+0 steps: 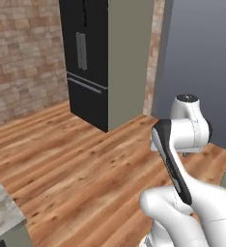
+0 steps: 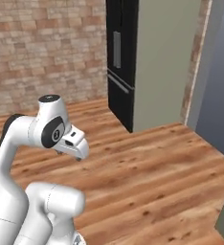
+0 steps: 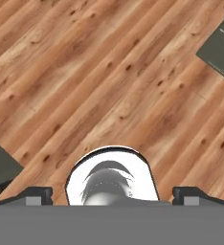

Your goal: Place one of the steaks on the plate and the other in the bowl. Then place the bowl in the fridge.

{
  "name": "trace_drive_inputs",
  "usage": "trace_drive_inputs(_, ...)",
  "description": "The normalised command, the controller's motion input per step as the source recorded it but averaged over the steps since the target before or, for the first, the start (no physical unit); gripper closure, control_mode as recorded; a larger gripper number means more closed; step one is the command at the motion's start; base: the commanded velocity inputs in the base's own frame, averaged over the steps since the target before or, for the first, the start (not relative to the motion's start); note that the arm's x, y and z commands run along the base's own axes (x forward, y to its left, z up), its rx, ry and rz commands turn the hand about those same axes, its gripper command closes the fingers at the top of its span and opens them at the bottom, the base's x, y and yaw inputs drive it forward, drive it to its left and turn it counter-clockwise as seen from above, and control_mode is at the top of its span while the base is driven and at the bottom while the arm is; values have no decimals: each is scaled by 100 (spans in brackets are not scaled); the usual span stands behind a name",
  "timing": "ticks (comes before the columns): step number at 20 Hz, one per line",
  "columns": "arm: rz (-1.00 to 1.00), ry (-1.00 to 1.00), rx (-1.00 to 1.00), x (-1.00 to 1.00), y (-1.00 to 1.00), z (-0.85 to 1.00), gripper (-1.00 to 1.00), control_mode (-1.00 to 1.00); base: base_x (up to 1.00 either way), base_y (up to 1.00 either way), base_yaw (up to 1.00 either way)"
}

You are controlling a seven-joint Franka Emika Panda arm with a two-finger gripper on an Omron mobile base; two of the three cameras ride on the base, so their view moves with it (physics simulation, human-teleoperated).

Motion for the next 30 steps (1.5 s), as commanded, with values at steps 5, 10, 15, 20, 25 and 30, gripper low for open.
trace_drive_inputs(5, 0, 0, 0, 0, 0, 0, -100, 100, 100, -3, 8)
trace_drive_inputs(10, 0, 0, 0, 0, 0, 0, -100, 100, 100, -15, 1)
trace_drive_inputs(15, 0, 0, 0, 0, 0, 0, -100, 100, 98, -2, -7)
trace_drive_inputs(20, 0, 0, 0, 0, 0, 0, -100, 100, 63, 4, -37)
trace_drive_inputs(25, 0, 0, 0, 0, 0, 0, -100, 100, 85, 60, -46)
trace_drive_inputs(30, 0, 0, 0, 0, 0, 0, -100, 100, 52, 95, -41)
